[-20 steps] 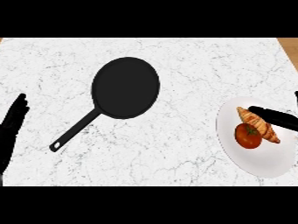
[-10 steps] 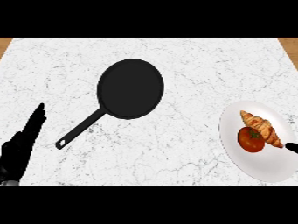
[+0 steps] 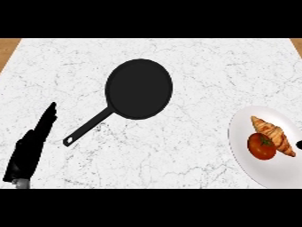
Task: Pick the tomato from the plate and place it in the pan
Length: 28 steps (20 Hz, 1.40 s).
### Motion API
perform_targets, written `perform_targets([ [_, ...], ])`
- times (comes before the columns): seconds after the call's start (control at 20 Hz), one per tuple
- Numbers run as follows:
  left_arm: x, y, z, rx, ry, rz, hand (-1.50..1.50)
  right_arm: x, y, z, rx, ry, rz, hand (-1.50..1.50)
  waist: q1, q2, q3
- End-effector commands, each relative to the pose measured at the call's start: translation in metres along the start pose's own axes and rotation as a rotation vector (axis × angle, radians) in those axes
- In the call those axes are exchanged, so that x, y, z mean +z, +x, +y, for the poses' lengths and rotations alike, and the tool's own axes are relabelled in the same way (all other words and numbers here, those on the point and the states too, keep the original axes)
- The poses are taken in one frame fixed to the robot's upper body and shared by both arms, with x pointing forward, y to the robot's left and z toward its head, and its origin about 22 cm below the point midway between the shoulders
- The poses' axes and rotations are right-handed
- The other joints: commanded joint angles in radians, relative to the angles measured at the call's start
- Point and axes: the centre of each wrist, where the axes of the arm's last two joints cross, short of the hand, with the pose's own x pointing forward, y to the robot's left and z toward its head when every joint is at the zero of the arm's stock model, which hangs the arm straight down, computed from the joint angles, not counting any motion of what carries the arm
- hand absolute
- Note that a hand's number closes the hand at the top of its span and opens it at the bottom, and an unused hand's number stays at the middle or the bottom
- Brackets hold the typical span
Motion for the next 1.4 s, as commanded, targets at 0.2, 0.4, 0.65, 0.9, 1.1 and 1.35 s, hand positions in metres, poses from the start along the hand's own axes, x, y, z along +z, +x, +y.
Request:
perform_targets([
  [0.2,-0.002,-0.002,-0.016,0.008,-0.019,-0.002,0.0,-0.005,0.058,-0.002,0.1,0.114,0.155,-1.5,0.025,0.005,0.001],
  [0.4,-0.003,0.01,-0.007,-0.009,-0.021,-0.008,0.0,-0.021,0.061,0.005,0.137,0.217,0.2,-1.5,0.023,0.004,0.002],
  [0.65,-0.005,0.001,-0.004,-0.005,-0.02,-0.028,0.0,-0.032,0.066,0.024,0.261,0.271,0.254,-1.5,0.033,0.007,0.001],
  [0.9,-0.008,0.003,-0.006,-0.017,-0.025,-0.024,0.0,-0.029,0.082,0.035,0.342,0.362,0.341,-1.5,0.031,0.005,0.0],
  [1.1,-0.002,0.007,0.004,-0.011,-0.014,-0.014,0.0,-0.033,0.082,0.051,0.381,0.383,0.368,-1.5,0.028,0.001,0.001],
  [1.35,-0.008,0.01,-0.017,-0.003,-0.029,-0.027,0.0,-0.035,0.099,0.078,0.378,0.431,0.363,-1.5,0.02,0.004,0.001],
])
